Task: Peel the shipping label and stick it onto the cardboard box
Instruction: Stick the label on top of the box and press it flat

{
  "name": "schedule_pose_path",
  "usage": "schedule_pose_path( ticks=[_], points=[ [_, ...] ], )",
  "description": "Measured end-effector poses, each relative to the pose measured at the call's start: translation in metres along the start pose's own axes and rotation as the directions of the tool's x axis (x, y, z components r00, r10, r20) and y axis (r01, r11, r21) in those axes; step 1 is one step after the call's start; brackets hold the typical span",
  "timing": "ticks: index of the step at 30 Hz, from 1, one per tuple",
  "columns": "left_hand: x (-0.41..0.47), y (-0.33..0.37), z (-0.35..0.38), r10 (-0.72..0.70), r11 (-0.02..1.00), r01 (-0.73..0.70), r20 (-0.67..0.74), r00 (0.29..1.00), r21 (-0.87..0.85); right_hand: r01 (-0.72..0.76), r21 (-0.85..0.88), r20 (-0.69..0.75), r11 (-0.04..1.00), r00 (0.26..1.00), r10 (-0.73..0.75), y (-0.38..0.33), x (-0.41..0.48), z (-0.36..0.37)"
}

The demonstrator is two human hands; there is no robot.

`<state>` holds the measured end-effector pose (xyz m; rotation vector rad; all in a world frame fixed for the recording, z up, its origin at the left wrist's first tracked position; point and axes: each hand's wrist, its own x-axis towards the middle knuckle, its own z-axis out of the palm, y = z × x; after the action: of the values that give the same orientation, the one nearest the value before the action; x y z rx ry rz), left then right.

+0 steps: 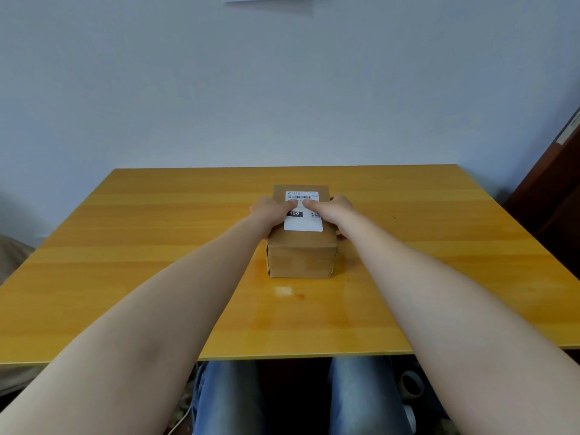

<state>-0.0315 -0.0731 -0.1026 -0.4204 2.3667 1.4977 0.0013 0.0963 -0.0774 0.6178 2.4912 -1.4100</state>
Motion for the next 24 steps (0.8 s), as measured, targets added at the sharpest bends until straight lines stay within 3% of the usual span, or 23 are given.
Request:
schedule_pose_path(
  ticks=[20, 24],
  points=[
    [-0.009, 0.017, -0.004, 0.026, 0.991, -0.031, -0.039, 0.999, -0.127, 0.002, 0.175, -0.032, 0.985, 0.999, 0.003, -0.002, 0.024, -0.006],
    [-0.011, 0.02, -0.001, 0.039, 0.999, -0.039, 0.011, 0.999, -0.035, -0.005, 0.155, 0.006, 0.988, 1.0, 0.004, -0.004, 0.025, -0.002]
  ],
)
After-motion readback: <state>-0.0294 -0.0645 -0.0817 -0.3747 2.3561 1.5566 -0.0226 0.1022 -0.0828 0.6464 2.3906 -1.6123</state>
